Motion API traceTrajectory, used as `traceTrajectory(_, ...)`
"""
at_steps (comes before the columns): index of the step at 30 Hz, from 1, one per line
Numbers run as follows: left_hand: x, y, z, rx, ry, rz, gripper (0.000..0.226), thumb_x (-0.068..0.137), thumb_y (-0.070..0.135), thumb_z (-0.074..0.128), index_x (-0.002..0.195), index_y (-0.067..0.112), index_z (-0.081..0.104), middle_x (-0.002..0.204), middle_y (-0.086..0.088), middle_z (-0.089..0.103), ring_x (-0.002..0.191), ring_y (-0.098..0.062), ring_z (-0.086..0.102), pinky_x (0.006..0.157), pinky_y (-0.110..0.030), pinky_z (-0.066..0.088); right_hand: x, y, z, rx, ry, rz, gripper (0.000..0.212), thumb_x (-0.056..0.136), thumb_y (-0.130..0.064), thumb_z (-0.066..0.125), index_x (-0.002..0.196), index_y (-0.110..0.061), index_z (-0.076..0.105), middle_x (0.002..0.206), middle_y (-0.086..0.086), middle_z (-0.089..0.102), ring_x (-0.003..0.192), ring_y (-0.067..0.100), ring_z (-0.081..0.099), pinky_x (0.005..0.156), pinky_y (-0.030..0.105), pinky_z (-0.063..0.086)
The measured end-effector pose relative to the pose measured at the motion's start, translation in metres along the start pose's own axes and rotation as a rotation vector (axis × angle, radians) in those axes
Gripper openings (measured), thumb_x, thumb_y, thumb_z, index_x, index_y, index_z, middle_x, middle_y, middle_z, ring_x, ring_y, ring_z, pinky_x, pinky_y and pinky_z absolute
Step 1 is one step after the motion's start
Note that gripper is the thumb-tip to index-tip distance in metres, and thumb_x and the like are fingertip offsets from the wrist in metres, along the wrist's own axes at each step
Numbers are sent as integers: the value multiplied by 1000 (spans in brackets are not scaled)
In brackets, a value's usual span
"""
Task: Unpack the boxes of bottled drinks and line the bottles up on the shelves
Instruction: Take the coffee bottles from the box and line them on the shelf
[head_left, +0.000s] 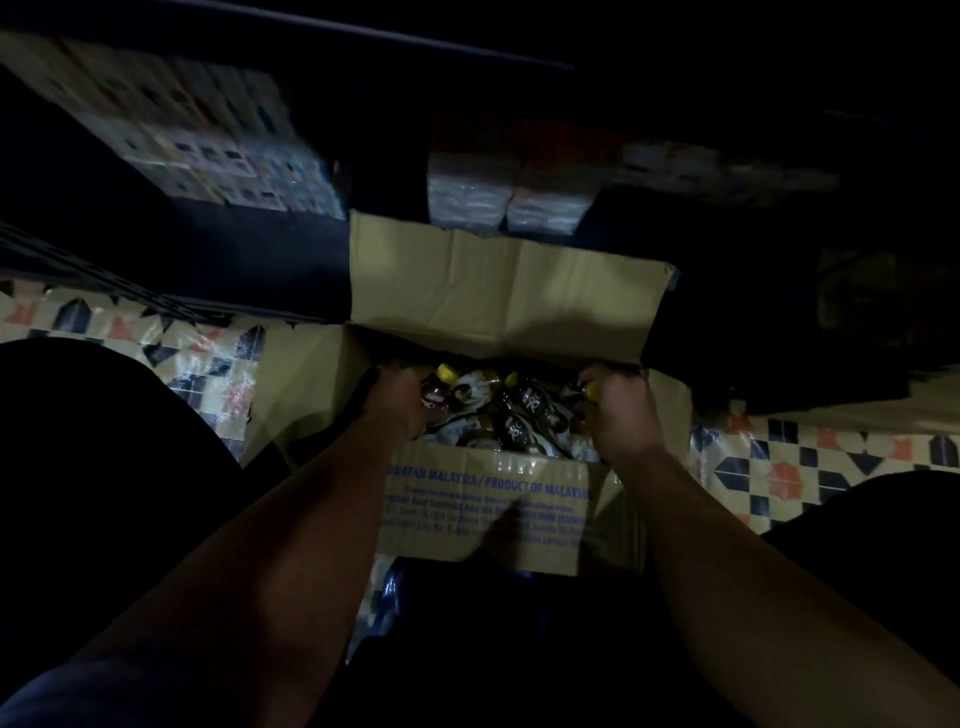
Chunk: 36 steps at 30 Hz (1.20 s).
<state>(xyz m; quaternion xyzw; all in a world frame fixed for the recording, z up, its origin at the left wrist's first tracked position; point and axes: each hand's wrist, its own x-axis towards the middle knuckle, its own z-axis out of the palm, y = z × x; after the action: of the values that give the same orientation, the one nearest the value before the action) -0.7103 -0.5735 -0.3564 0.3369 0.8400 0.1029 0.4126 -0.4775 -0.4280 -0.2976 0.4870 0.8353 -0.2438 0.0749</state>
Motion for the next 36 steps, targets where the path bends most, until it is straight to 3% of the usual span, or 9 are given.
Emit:
traceTrajectory(4, -15, 13, -5, -24, 53, 46, 63, 84, 32, 83, 137, 13, 55, 135, -23, 42, 116, -40, 54, 97, -35, 46, -7, 2, 0, 178, 65, 111, 41, 87, 6, 69, 125, -9, 66, 117, 13, 68, 106, 25, 63, 81, 19, 40)
traceTrajectory(12, -31, 27, -13, -152, 106, 104, 59, 92, 41, 72, 140, 25, 42, 129, -17, 57, 117, -34, 58, 99, -47, 50, -10, 1, 10, 305, 196, 45, 37, 90, -22, 75, 124, -13, 64, 126, 13, 61, 124, 29, 49, 103, 31, 38)
traceTrajectory(16, -34, 29, -17, -143, 123, 175, 63, 85, 42, 80, 135, 25, 46, 133, -6, 56, 120, -28, 58, 100, -46, 50, -8, 5, 22, 187, 159, 3, 30, 95, -26, 68, 121, -13, 65, 122, 10, 65, 122, 31, 42, 98, 36, 37)
traceTrajectory(20, -32, 25, -19, -159, 122, 173, 74, 75, 26, 89, 135, 26, 46, 135, -6, 52, 124, -28, 55, 104, -46, 48, -4, 3, 30, 248, 90, 18, 24, 95, -20, 68, 118, -17, 63, 120, 7, 64, 114, 29, 52, 87, 31, 41)
traceTrajectory(23, -31, 24, -17, -152, 99, 209, 78, 79, 13, 83, 137, 36, 37, 143, -5, 43, 131, -27, 50, 107, -40, 45, 5, 2, 29, 290, -6, 3, 42, 82, -3, 77, 121, -12, 65, 123, 11, 62, 112, 30, 60, 93, 27, 43)
traceTrajectory(27, -31, 23, -13, 17, 137, 243, 71, 86, 16, 75, 141, 37, 36, 141, -6, 47, 129, -32, 49, 108, -51, 44, 13, 1, 30, 210, -59, 23, 49, 87, 4, 65, 133, -13, 62, 138, 13, 56, 126, 32, 56, 109, 33, 41)
traceTrajectory(31, -30, 26, -17, 273, 189, 262, 63, 88, 23, 73, 144, 29, 44, 132, -6, 61, 124, -32, 50, 102, -46, 39, 9, 1, 32, 143, -37, -93, 33, 93, -11, 62, 123, -22, 67, 116, -2, 61, 118, 35, 60, 98, 40, 53)
traceTrajectory(33, -30, 29, -20, 312, 198, 282, 60, 88, 31, 74, 141, 28, 48, 130, -3, 63, 122, -30, 51, 99, -42, 37, 5, 3, 33, 120, -70, -158, 40, 92, -11, 66, 122, -38, 66, 128, 6, 53, 121, 31, 56, 101, 43, 51)
traceTrajectory(36, -34, 35, -20, 303, 198, 295, 53, 88, 32, 73, 135, 26, 49, 127, -3, 63, 120, -31, 50, 98, -44, 37, -1, 2, 30, -22, 102, -208, 44, 91, -26, 72, 132, -17, 60, 122, 15, 49, 113, 34, 49, 96, 46, 49)
